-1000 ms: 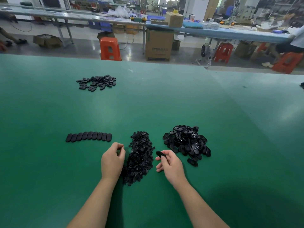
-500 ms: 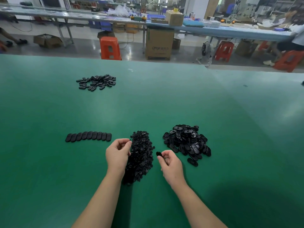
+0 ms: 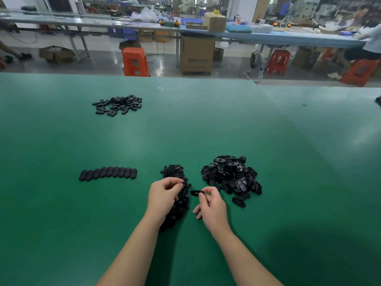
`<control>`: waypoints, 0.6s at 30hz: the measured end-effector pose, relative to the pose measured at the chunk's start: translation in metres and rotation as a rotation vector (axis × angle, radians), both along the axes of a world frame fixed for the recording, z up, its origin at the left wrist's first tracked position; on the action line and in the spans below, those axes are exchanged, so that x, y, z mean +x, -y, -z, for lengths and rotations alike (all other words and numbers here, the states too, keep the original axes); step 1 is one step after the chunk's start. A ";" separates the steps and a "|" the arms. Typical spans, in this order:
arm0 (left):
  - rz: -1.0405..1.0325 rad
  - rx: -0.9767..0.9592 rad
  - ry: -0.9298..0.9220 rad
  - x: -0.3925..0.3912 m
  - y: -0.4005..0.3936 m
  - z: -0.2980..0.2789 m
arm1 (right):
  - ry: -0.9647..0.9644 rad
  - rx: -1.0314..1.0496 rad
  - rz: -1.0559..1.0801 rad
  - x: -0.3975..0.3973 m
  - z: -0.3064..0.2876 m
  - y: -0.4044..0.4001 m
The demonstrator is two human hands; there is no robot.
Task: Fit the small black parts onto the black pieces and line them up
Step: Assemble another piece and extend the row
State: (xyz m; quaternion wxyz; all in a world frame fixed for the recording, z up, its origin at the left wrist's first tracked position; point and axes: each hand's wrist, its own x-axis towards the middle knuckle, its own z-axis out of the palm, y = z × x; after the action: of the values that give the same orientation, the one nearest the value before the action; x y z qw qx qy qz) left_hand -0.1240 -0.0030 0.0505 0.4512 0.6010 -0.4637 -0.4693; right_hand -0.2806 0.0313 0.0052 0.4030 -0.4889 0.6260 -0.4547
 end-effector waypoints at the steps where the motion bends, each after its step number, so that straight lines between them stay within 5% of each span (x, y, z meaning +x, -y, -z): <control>1: 0.032 -0.003 0.053 -0.004 -0.001 0.000 | 0.006 -0.002 0.006 0.001 0.000 0.000; 8: 0.099 -0.009 0.292 -0.028 -0.005 0.000 | -0.025 -0.036 -0.011 0.001 -0.001 -0.001; 18: 0.111 0.075 0.309 -0.034 -0.007 -0.001 | -0.034 -0.021 -0.049 0.001 -0.003 -0.002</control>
State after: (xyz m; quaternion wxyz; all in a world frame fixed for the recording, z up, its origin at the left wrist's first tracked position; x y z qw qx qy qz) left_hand -0.1579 0.0040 0.0513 0.3251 0.6558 -0.5421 -0.4127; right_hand -0.2801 0.0333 0.0081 0.3983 -0.5159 0.6159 -0.4426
